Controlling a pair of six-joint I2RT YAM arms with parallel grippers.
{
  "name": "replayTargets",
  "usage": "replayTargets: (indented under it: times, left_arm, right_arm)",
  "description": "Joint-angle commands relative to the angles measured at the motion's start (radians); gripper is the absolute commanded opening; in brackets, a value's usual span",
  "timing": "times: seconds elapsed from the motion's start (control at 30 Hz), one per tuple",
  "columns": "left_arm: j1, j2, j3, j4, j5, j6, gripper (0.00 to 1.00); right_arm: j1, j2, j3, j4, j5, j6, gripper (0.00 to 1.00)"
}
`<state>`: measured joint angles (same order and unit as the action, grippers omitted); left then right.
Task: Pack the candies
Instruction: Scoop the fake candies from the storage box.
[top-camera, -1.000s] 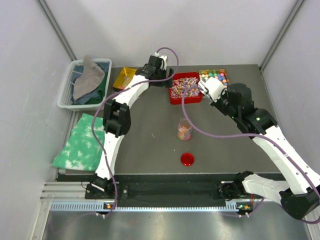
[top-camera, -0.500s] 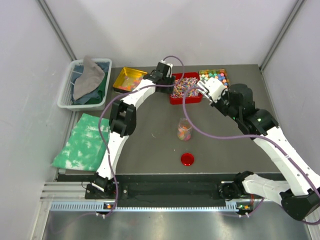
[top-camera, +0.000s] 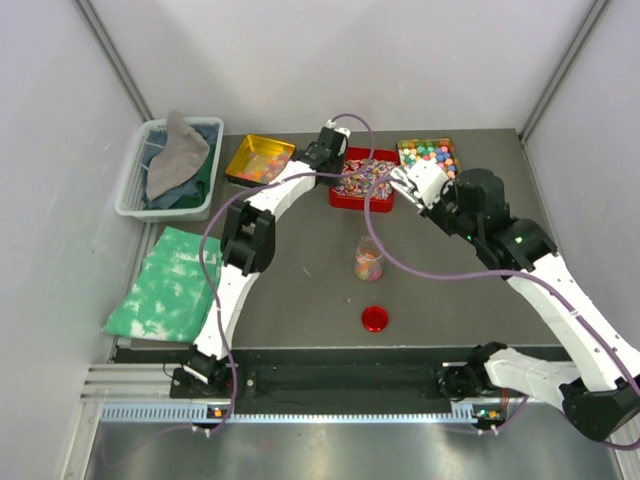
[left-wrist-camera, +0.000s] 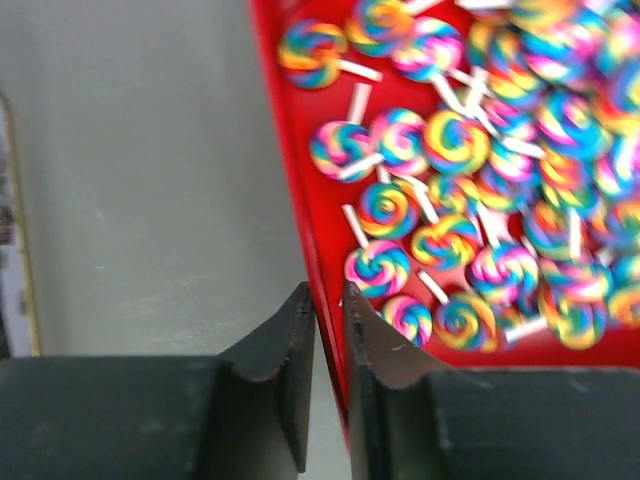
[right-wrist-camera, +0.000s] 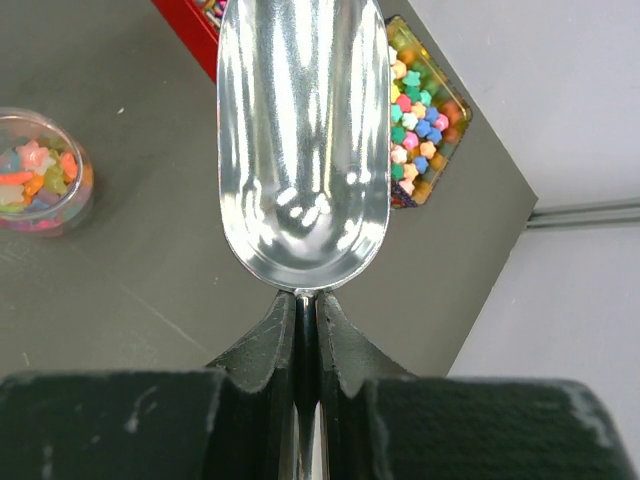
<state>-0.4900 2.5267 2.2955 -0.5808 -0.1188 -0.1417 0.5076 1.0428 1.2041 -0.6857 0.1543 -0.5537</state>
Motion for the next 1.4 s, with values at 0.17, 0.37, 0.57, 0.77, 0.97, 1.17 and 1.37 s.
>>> replayTargets:
  times: [0.17,0.37,0.57,0.77,0.97,1.17,1.37]
  left_arm:
    - [0.022,-0.170,-0.143,0.088,-0.094,0.178,0.09]
    - [0.036,-0.249,-0.268,0.165,-0.120,0.292,0.04]
    - [0.056,-0.259,-0.254,0.191,-0.110,0.343,0.00]
    - [0.056,-0.286,-0.235,0.205,-0.038,0.456,0.00]
    - [0.057,-0.304,-0.218,0.156,0.033,0.566,0.00]
    - [0.060,-0.344,-0.248,0.136,0.114,0.619,0.00]
    - [0.079,-0.388,-0.258,0.124,0.257,0.648,0.00]
  right_arm:
    - [0.017,0.063,0.040,-0.021,-0.027,-0.074,0.00]
    - [0.060,0.128,0.054,-0.003,0.054,-0.178,0.00]
    - [0.088,0.235,0.101,0.041,0.131,-0.284,0.00]
    - [0.117,0.342,0.193,0.052,0.215,-0.402,0.00]
    - [0.154,0.402,0.222,0.073,0.280,-0.535,0.00]
    - [0.161,0.457,0.255,0.066,0.309,-0.618,0.00]
    - [0.163,0.520,0.261,0.084,0.330,-0.673,0.00]
